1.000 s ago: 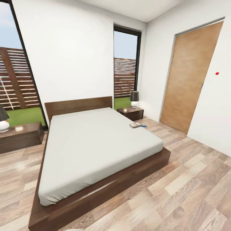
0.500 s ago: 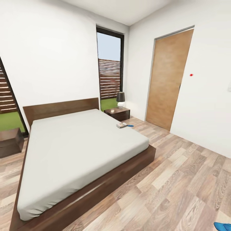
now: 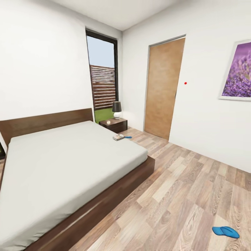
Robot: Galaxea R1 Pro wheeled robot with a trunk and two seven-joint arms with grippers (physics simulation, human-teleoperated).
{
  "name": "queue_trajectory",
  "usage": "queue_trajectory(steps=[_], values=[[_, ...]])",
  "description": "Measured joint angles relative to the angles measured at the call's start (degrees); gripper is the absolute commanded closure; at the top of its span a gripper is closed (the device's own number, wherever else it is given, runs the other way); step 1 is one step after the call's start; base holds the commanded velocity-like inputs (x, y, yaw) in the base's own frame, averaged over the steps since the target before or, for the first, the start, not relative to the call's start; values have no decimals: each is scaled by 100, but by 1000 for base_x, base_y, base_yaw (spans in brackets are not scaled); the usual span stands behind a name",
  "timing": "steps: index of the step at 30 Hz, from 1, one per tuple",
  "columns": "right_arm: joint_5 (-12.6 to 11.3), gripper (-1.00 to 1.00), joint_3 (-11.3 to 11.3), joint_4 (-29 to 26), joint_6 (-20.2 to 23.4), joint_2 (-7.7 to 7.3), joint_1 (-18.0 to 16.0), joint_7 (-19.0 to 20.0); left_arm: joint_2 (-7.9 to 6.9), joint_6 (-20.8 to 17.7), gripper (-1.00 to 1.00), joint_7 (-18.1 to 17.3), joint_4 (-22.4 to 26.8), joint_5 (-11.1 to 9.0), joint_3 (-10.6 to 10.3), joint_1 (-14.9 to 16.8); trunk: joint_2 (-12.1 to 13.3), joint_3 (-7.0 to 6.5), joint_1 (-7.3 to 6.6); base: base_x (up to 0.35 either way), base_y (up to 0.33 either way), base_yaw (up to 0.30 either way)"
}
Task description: In the bedroom, move the book from the bed onto either nightstand, and place the two sandals side by side next to the bed.
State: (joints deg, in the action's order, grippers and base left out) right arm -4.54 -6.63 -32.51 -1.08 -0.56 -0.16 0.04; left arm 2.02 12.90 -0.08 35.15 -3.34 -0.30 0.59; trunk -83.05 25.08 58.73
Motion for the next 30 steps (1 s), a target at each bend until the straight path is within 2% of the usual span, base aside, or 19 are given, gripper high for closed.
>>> queue_trajectory(steps=[30], values=[[8, -100, 9, 0, -3, 13, 2, -8, 79, 3, -100, 0, -224, 0, -1, 0, 0, -138, 0, 0, 0, -282]])
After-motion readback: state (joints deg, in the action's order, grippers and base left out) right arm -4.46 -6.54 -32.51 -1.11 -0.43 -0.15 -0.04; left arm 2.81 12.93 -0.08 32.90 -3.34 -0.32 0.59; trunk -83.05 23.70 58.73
